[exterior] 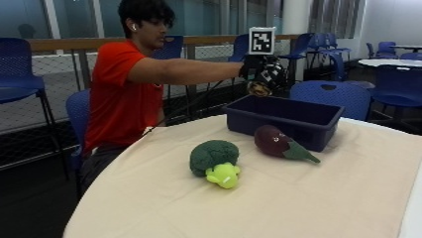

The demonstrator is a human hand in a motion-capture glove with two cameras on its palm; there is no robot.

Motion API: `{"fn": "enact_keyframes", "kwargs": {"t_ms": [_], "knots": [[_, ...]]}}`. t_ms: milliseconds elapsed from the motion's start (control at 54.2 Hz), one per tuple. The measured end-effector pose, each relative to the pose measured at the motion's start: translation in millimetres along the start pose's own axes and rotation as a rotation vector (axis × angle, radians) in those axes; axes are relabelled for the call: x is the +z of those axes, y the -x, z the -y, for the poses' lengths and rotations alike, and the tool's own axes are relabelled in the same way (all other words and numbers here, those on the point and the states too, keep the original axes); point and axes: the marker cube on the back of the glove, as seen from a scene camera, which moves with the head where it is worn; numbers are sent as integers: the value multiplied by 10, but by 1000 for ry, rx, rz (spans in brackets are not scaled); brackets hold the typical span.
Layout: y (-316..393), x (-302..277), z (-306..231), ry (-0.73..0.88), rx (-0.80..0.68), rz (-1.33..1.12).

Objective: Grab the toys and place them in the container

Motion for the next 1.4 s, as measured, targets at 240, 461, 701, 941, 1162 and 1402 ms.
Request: {"fn": "enact_keyframes", "kwargs": {"t_ms": [240, 461, 701, 941, 1162, 1402], "knots": [[8, 101, 73, -78, 45, 13], [-466, 90, -194, -2, 47, 136], [-1540, 288, -631, 1, 268, 120], [-2458, 683, -1191, 100, 446, 82], [-2899, 1069, -1451, 165, 539, 153], [-2923, 1584, -1460, 289, 531, 136]]}}
